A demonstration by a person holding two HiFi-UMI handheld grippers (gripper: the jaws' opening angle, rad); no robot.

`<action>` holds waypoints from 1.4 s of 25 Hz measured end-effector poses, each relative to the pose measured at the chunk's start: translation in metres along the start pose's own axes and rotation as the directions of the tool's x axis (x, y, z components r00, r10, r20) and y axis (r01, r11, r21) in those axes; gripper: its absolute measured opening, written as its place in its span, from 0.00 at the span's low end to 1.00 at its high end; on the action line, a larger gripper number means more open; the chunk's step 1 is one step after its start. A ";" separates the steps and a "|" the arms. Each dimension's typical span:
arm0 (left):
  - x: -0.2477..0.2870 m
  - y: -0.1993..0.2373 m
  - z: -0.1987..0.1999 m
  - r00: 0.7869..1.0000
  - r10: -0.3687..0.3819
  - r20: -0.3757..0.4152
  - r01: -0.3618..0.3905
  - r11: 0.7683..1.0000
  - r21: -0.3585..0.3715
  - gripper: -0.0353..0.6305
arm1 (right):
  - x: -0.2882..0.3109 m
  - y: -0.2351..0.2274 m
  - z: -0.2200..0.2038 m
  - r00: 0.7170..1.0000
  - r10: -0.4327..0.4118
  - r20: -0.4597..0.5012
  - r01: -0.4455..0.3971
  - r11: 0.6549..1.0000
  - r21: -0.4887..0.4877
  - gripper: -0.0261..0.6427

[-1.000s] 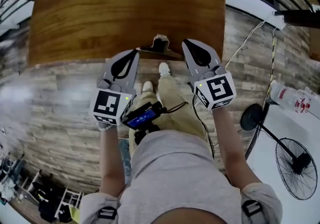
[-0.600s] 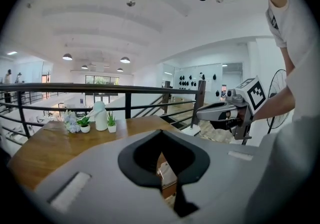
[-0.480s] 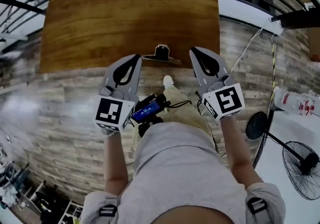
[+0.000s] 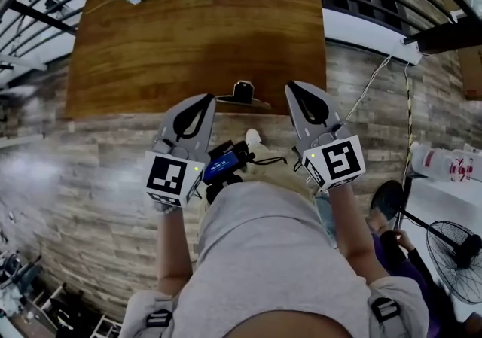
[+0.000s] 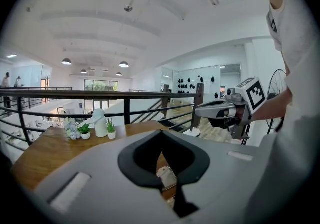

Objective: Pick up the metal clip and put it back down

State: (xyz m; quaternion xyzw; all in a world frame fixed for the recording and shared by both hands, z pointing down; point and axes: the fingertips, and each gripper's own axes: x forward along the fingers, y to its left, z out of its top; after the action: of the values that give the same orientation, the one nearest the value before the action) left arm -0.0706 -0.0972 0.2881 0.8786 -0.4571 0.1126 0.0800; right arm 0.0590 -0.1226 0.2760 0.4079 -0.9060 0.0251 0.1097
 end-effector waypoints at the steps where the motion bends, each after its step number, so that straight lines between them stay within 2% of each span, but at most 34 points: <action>1: -0.001 0.001 0.001 1.000 0.003 0.003 -0.003 1.000 0.003 0.07 | -0.001 0.000 0.001 1.000 -0.002 0.003 0.002 1.000 -0.001 0.04; 35: -0.005 0.018 0.003 0.999 0.041 0.012 -0.041 0.999 0.011 0.07 | 0.002 0.006 -0.006 1.000 -0.013 -0.027 0.013 1.000 -0.009 0.04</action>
State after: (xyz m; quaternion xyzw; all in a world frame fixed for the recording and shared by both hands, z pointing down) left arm -0.0876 -0.1045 0.2849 0.8701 -0.4750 0.1116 0.0701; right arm 0.0544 -0.1187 0.2823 0.4129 -0.9020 0.0258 0.1239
